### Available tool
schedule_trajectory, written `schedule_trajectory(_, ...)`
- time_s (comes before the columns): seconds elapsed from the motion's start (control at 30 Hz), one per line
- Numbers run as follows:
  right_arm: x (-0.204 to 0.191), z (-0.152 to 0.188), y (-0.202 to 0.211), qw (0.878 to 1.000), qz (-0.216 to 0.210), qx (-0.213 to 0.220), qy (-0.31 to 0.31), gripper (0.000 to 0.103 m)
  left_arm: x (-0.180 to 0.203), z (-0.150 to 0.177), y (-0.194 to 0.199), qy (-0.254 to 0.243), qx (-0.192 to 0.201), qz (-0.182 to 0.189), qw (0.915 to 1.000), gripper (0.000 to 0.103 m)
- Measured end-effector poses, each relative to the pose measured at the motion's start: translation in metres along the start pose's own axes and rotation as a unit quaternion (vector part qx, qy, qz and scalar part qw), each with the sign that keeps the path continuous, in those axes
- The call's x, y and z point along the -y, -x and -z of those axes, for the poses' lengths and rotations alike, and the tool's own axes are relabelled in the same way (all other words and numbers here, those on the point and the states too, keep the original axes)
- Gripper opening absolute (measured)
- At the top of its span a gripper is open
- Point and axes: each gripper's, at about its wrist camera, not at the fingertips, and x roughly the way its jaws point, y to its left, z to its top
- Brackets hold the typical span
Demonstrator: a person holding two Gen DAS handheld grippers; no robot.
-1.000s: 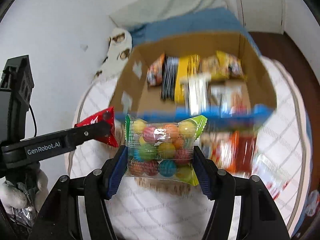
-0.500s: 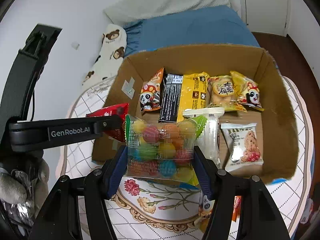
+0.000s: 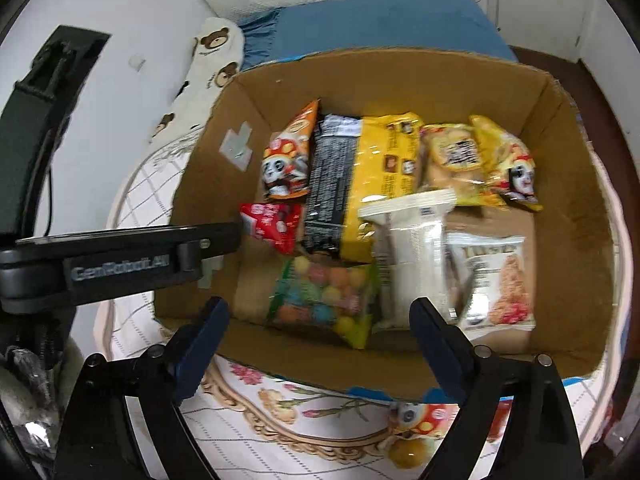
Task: Organize snacks
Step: 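Carry both bags into the cardboard box and open both tools, then lift both tools out of the box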
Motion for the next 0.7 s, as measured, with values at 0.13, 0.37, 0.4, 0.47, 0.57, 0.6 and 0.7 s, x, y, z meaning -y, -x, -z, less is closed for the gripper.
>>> schedule_trajectory(0.13, 0.017, 0.003, 0.011, 1.0, 0.024, 0.006, -0.011, 0.094, 0.003, 0.008, 0.006, -0.001, 0.015, 0.0, 0.9999, 0.066)
schedule_trajectory(0.37, 0.044, 0.012, 0.033, 0.998, 0.058, 0.024, -0.031, 0.094, 0.007, 0.031, 0.01, 0.004, 0.039, 0.004, 0.9992, 0.066)
schedule_trajectory(0.4, 0.047, 0.013, 0.036, 0.997, 0.061, 0.028, -0.033, 0.094, 0.007, 0.035, 0.011, 0.005, 0.043, 0.004, 0.9991, 0.066)
schedule_trajectory(0.47, 0.053, 0.017, 0.044, 0.996, 0.07, 0.036, -0.035, 0.094, 0.007, 0.043, 0.016, 0.007, 0.056, 0.002, 0.9984, 0.066)
schedule_trajectory(0.57, 0.058, 0.023, 0.058, 0.995, 0.08, 0.052, -0.035, 0.095, 0.009, 0.054, 0.028, 0.007, 0.086, 0.0, 0.9963, 0.066)
schedule_trajectory(0.6, 0.058, 0.025, 0.063, 0.994, 0.083, 0.056, -0.034, 0.095, 0.01, 0.059, 0.033, 0.007, 0.098, -0.003, 0.9952, 0.066)
schedule_trajectory(0.7, 0.054, 0.032, 0.079, 0.992, 0.097, 0.074, -0.024, 0.095, 0.014, 0.075, 0.051, 0.004, 0.136, -0.011, 0.9906, 0.066)
